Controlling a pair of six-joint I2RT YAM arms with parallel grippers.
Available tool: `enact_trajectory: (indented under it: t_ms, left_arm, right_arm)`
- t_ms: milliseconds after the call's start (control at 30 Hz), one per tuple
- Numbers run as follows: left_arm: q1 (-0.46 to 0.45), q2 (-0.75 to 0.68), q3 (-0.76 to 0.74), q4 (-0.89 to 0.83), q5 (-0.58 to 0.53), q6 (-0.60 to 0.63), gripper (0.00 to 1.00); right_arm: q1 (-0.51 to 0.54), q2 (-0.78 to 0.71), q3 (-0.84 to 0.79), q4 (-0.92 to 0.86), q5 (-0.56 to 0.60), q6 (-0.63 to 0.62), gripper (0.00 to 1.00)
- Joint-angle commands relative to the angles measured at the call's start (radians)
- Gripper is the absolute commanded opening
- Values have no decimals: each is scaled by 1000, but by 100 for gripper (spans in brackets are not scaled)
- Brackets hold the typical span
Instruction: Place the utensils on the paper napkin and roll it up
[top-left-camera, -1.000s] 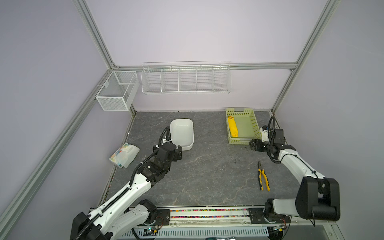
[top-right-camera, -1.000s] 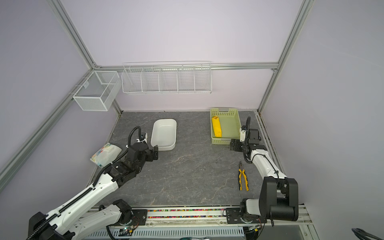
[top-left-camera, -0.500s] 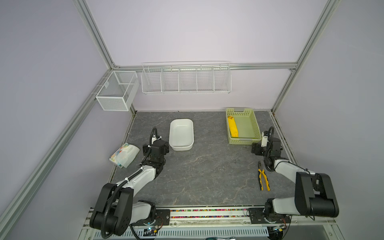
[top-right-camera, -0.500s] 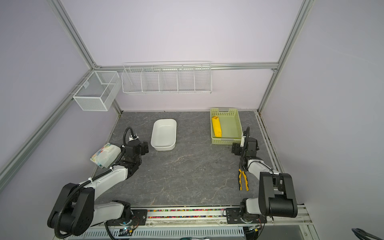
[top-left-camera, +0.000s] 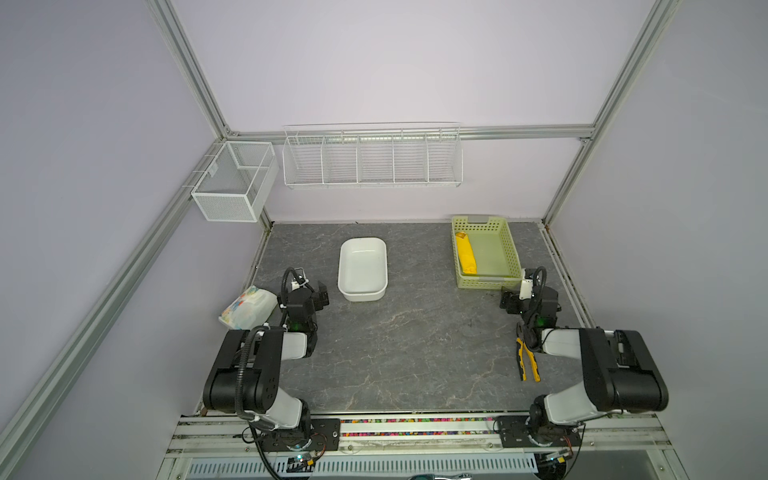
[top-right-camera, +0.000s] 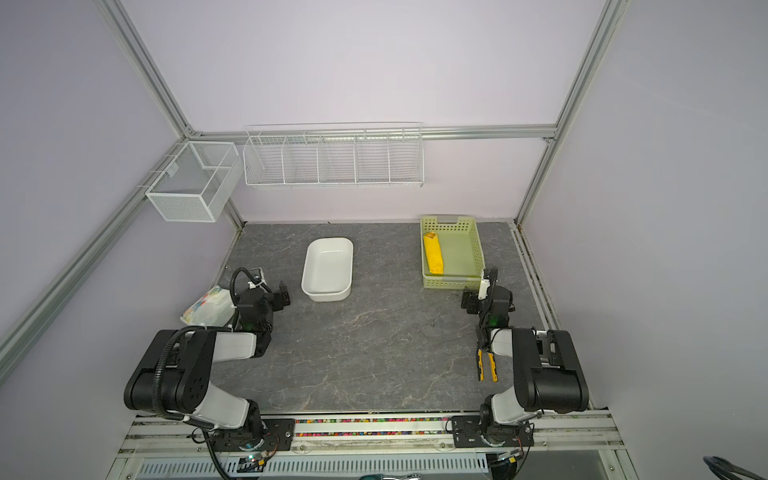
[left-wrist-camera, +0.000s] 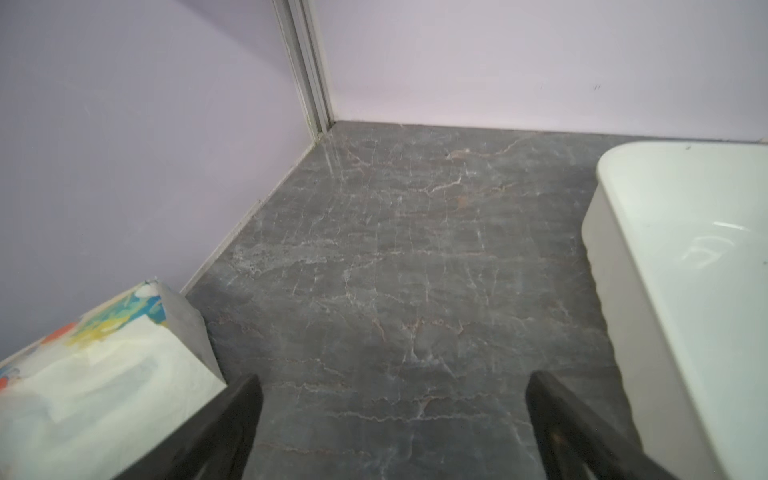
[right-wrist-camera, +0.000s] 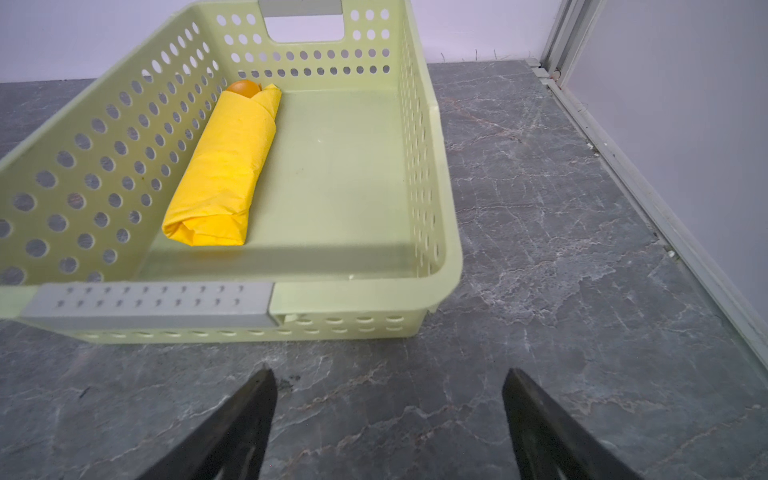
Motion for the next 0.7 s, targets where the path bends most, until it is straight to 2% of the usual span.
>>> enact_trajectory:
  t_ms: [0,67,100,133,667]
  left_arm:
    - [8,-8,8,59,96,4,100]
    - [9,2,4,82,99,7,100]
    - [9,1,6,75,101,6,94]
    - [9,1,11,71,81,-2,99]
    - [9,8,6,90,59,-6,99]
  right_arm:
    - [20,12,-7,104,-7,-50,88]
    - [22,16,-12,116,-2,-52,88]
    - [22,12,-10,106,-1,-51,88]
    - [23,14,-11,113,-1,-53,88]
    - [29,12,-13,112,11,-55,88]
